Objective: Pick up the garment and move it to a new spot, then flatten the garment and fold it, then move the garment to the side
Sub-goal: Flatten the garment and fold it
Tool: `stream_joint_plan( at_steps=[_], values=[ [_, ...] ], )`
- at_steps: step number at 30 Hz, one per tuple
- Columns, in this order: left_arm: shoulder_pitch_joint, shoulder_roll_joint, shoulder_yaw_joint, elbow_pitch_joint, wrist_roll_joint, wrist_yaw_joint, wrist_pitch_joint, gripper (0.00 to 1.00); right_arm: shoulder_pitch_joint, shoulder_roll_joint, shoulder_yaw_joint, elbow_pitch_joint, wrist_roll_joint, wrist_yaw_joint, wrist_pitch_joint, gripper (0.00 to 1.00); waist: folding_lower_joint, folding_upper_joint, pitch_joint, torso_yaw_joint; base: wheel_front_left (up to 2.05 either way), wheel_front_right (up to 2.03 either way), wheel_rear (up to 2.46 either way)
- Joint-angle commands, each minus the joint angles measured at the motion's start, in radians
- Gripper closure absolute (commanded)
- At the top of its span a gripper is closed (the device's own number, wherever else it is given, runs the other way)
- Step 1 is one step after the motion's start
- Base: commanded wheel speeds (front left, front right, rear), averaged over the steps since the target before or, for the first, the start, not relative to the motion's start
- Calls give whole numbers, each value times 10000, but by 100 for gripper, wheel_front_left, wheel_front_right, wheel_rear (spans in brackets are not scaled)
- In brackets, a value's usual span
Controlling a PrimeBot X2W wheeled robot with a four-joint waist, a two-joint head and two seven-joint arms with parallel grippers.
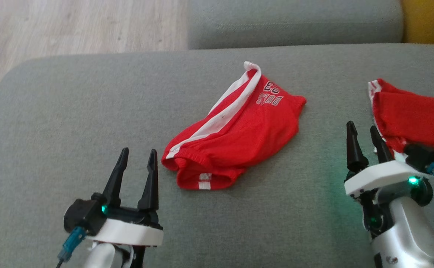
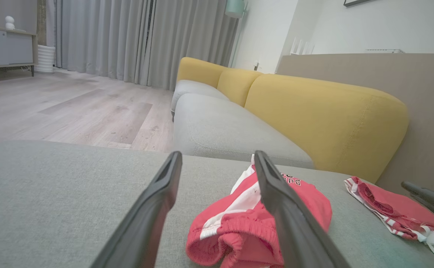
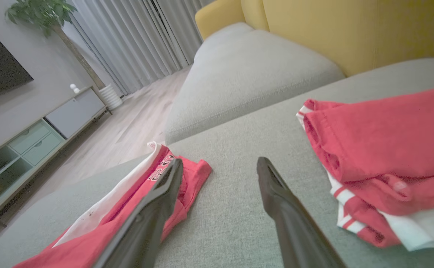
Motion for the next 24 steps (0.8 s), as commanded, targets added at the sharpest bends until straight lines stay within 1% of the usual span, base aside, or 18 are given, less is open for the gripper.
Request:
stream_joint_plan(
  at_steps=[1,2,7,10,13,15,16,19,24],
  values=[
    [-478,-27,464,-309,136,-92,-64,0,-477,62,112,-413,-57,-9,190,0,0,-1,243,214,0,0,0],
    [-592,-127,514,-228,252,-222,-64,0,-669,65,-16,-426,145,-9,605,0,0,-1,447,388,0,0,0],
    [-925,-323,519,15,441,-461,-64,0,-1514,68,-244,303,1068,-9,1697,0,0,-1,1061,911,0,0,0],
    [-1119,-413,455,160,510,-565,-64,0,-2185,68,-451,1083,1632,-9,2211,0,0,-1,1375,1256,0,0,0],
    [-1294,-485,405,267,547,-633,-64,0,-2881,69,-733,2014,1824,-9,2612,0,0,-1,1624,1586,0,0,0],
    [-1413,-523,389,316,561,-664,-64,0,-3307,69,-937,2633,1742,-9,2832,0,0,-1,1763,1790,0,0,0],
    [-1413,-523,389,316,561,-664,-64,0,-3307,69,-937,2633,1742,-9,2832,0,0,-1,1763,1790,0,0,0],
    [-1551,-569,353,352,583,-697,-64,0,-3837,63,-1266,3501,1585,-9,3168,0,0,-1,1888,2060,0,0,0],
    [-1667,-620,302,393,620,-725,-64,0,-4442,-10,-1394,4482,1160,-9,3596,0,0,-1,1986,2331,0,0,0]
  ],
)
